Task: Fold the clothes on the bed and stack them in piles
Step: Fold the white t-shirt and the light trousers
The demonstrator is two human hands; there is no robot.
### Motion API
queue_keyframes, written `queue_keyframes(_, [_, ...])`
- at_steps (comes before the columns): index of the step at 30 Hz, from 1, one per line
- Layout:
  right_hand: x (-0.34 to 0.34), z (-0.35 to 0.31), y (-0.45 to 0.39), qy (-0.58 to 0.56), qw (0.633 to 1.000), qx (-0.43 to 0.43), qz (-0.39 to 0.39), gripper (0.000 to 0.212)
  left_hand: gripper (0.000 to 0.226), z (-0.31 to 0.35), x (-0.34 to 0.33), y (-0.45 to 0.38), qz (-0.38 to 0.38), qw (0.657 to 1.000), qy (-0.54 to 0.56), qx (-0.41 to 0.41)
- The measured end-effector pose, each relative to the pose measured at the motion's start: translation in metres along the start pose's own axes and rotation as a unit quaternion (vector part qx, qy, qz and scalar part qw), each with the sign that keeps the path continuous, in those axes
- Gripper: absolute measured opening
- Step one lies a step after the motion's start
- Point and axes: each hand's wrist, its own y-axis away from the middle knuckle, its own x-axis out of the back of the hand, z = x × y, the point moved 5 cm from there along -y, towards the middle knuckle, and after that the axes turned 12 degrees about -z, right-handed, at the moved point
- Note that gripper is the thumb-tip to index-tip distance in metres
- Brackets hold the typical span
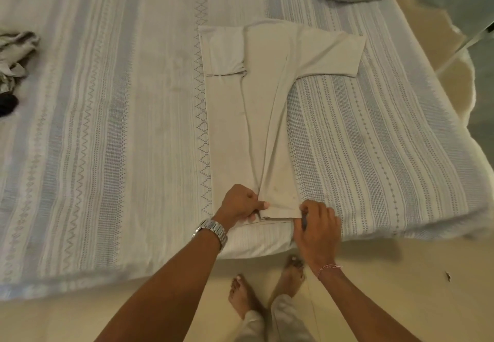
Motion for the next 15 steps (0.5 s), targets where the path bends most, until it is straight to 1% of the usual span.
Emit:
queue_keyframes(2, [-0.002,-0.006,0.0,0.037,0.998,0.047,0.005,0.024,0.032,-0.002,0.0,0.001,0.027,1.0,0.015,-0.001])
queue_keyframes(4, [-0.002,-0.007,0.002,0.05,0.996,0.08,0.006,0.021,0.041,-0.006,-0.001,0.001,0.051,0.998,0.021,0.001])
queue_keyframes(5, [-0.001,-0.003,0.002,0.044,0.996,0.078,0.002,0.02,0.043,-0.007,-0.002,0.002,0.059,0.998,0.02,-0.001])
queue_keyframes(7, [0.0,0.005,0.004,0.027,0.998,0.054,-0.009,0.022,0.04,-0.006,-0.005,0.002,0.063,0.998,0.003,-0.003])
queue_keyframes(9, [-0.001,0.01,0.006,0.021,0.998,0.045,-0.026,0.025,0.036,-0.004,-0.008,0.003,0.063,0.997,-0.038,0.007])
queue_keyframes(11, [0.001,0.01,0.004,0.018,0.998,0.049,-0.044,0.026,0.037,-0.001,-0.007,0.003,0.084,0.991,-0.104,0.027])
queue_keyframes(13, [0.006,0.009,0.0,0.002,0.997,0.058,-0.051,0.027,0.049,0.004,-0.002,0.005,0.119,0.976,-0.176,0.046])
queue_keyframes(15, [0.012,0.009,-0.009,-0.025,0.996,0.063,-0.052,0.032,0.059,0.012,0.003,0.004,0.13,0.965,-0.219,0.057])
